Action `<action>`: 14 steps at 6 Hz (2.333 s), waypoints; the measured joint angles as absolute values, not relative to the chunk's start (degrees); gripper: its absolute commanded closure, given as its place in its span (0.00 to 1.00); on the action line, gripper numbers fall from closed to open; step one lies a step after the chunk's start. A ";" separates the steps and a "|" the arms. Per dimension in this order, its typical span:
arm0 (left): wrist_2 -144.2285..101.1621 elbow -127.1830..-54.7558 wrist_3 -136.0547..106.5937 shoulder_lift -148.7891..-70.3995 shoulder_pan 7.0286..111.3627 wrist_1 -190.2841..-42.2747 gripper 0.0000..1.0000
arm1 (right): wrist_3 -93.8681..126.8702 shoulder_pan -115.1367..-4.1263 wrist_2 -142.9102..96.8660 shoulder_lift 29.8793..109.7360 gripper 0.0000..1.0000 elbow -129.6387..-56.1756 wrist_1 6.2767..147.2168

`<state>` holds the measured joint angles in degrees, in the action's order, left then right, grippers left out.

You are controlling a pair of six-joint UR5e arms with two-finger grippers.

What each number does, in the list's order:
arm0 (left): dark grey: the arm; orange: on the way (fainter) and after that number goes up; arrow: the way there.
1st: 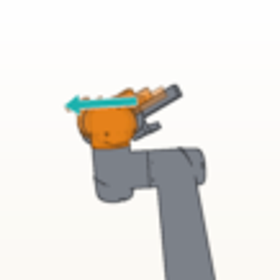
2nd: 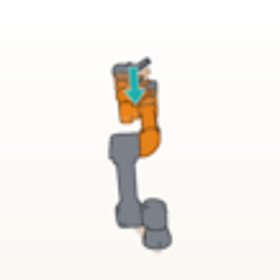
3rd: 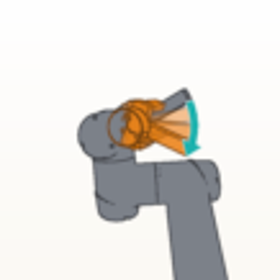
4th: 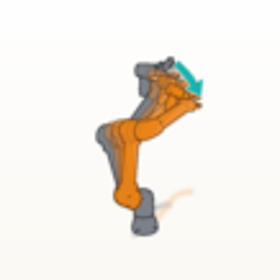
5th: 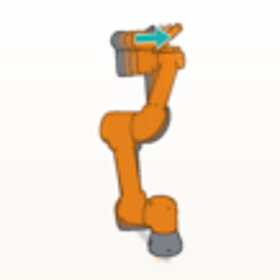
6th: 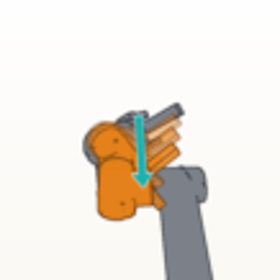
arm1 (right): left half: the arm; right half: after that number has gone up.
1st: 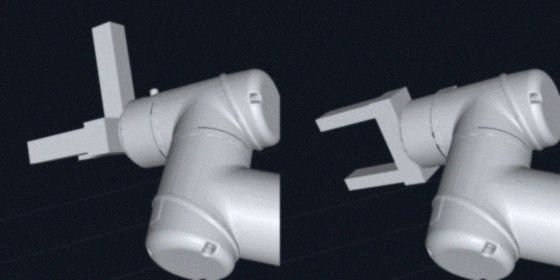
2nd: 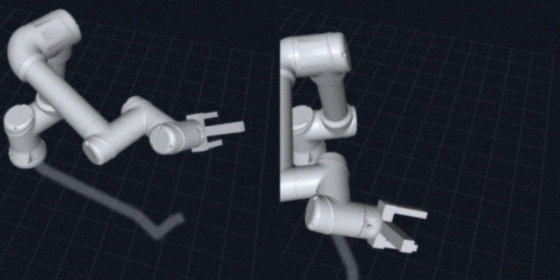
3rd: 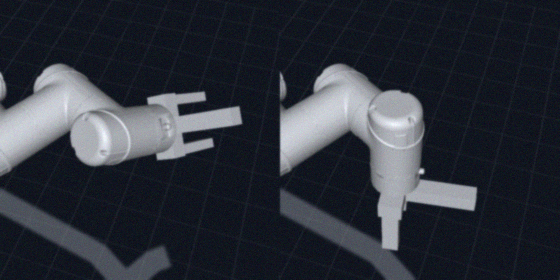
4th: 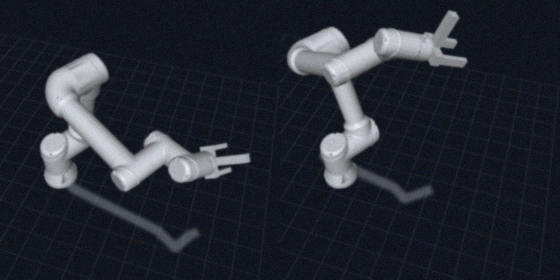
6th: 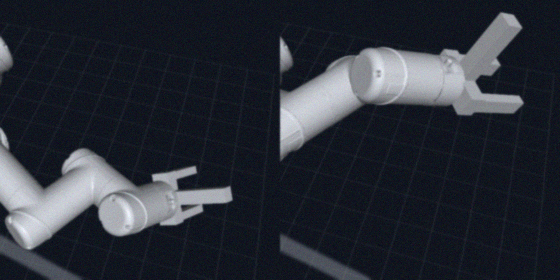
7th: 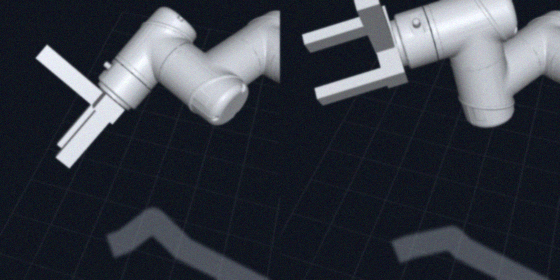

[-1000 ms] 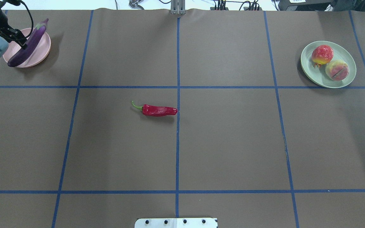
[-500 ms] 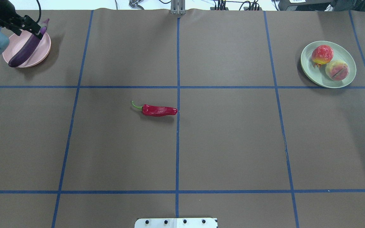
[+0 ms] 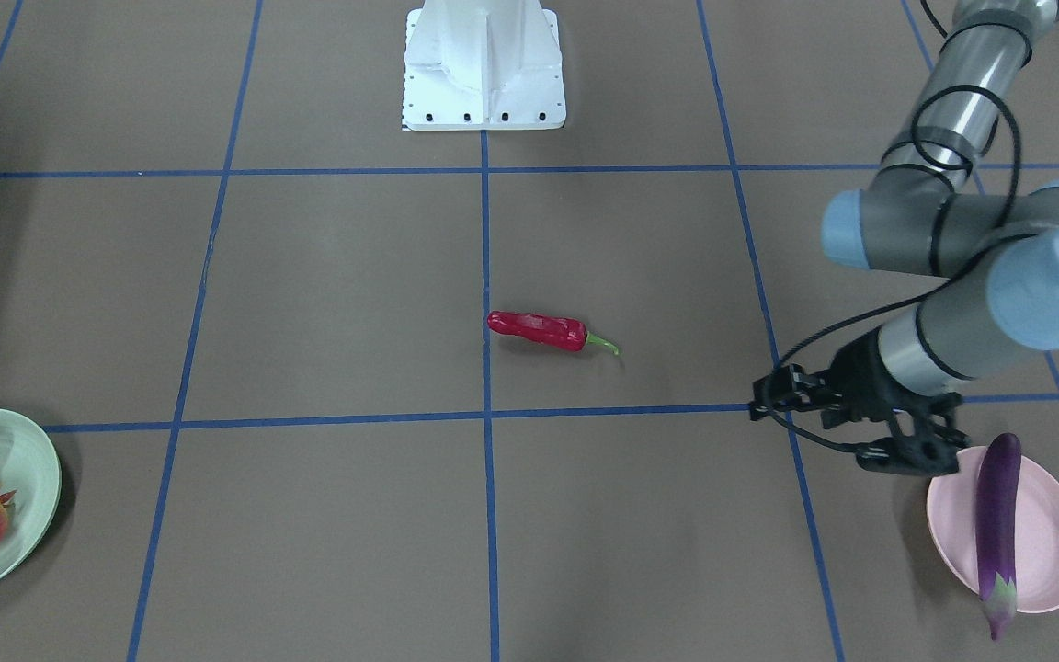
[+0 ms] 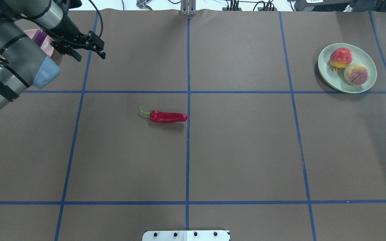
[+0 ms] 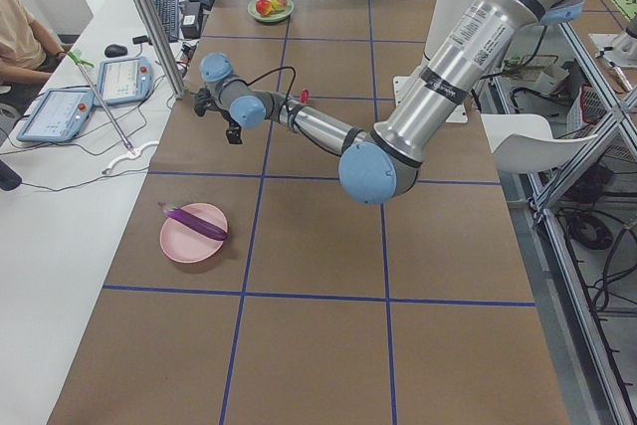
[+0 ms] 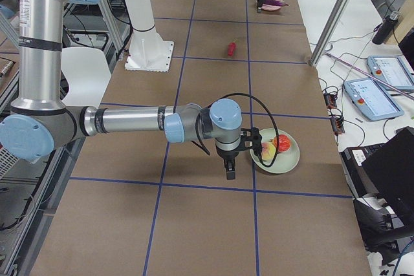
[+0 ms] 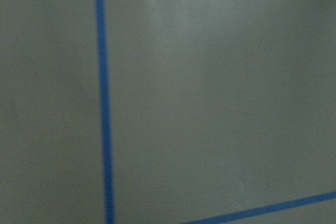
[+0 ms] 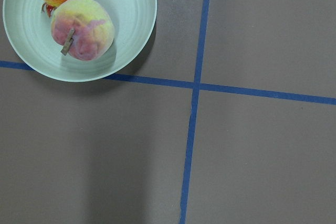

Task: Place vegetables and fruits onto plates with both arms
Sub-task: 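Move the left gripper to the red chili pepper and grasp it, then carry the chili pepper to the pink plate and release it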

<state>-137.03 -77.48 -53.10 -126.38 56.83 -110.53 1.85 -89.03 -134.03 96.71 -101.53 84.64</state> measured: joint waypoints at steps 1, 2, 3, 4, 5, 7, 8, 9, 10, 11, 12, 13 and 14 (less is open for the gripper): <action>-134.71 -80.68 -65.86 -127.32 52.69 -110.52 0.00 | 1.85 -89.03 -134.03 96.74 0.00 -101.52 84.64; -128.51 -82.48 -79.46 -129.05 47.51 -110.47 0.00 | 1.85 -89.03 -134.03 96.73 0.00 -101.53 84.64; -122.46 -82.98 -90.55 -130.79 43.00 -110.30 0.00 | 1.84 -89.03 -134.03 96.67 0.00 -101.58 84.64; -119.49 -83.16 -97.52 -131.97 40.25 -108.30 0.00 | 1.85 -89.03 -134.03 96.58 0.00 -101.59 84.64; -117.13 -83.11 -101.92 -133.63 37.84 -103.09 0.00 | 1.85 -89.03 -134.03 96.50 0.00 -101.64 84.64; -110.77 -82.05 -106.21 -136.12 33.50 -94.44 0.00 | 1.85 -89.03 -134.03 96.33 0.00 -101.68 84.64; -109.80 -80.91 -107.98 -136.48 32.28 -93.56 0.00 | 1.85 -89.03 -134.03 96.28 0.00 -101.69 84.61; -108.90 -80.11 -108.94 -136.75 31.22 -93.30 0.18 | 1.85 -89.03 -134.03 96.25 0.00 -101.69 84.59; -107.83 -79.50 -109.27 -137.15 30.48 -93.24 0.48 | 1.84 -89.03 -134.03 96.25 0.00 -101.69 84.62; -107.06 -79.16 -109.27 -137.51 30.24 -93.30 0.60 | 1.85 -89.03 -134.03 96.24 0.00 -101.69 84.63; -106.52 -79.06 -109.05 -137.69 30.18 -93.41 1.00 | 1.84 -89.03 -134.03 96.24 0.00 -101.69 84.64; -106.33 -79.09 -108.71 -137.89 30.16 -93.48 1.00 | 1.85 -89.03 -134.03 96.24 0.00 -101.69 84.64; -106.19 -79.26 -108.42 -138.16 30.22 -93.48 1.00 | 1.85 -89.03 -134.03 96.21 0.00 -101.69 84.64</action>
